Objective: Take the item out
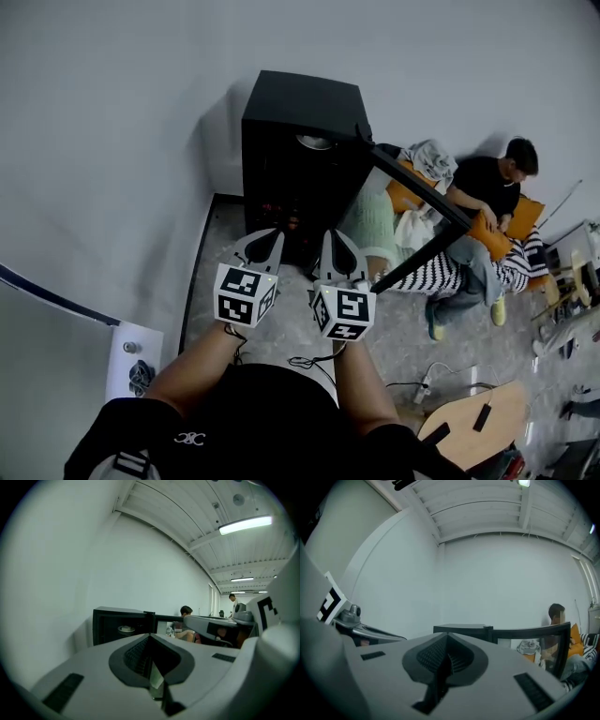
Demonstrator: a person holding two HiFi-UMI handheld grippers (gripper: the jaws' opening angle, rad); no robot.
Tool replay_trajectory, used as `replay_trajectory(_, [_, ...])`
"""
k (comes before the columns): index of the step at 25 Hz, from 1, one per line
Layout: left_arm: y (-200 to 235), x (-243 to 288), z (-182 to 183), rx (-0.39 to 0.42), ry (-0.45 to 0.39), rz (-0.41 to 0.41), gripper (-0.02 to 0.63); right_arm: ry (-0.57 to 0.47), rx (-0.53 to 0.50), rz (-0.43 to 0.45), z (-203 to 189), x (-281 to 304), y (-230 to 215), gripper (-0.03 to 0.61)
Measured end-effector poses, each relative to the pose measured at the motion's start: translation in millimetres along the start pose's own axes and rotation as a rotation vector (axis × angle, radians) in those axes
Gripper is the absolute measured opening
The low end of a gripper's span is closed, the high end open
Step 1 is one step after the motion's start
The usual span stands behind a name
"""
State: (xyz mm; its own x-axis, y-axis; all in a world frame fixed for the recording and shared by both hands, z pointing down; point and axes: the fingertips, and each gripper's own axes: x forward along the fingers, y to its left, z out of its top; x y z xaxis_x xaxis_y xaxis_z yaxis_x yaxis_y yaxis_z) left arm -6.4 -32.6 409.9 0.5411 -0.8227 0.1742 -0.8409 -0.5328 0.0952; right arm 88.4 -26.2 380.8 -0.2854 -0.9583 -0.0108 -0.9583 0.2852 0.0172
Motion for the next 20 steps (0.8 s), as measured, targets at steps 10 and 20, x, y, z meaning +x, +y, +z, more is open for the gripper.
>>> replay_trajectory(10, [9.4,-5.5,2.2,-0.018,0.016,0.004,0.005,0.016,-0.008,-0.037,1.1,-3.2,2.4,0.006])
replay_trajectory(20, [42.7,-13.0,-3.2,-0.056,0.032,-0.038,0.005,0.038,-0.01,-0.098,-2.6,10.3,29.7,0.006])
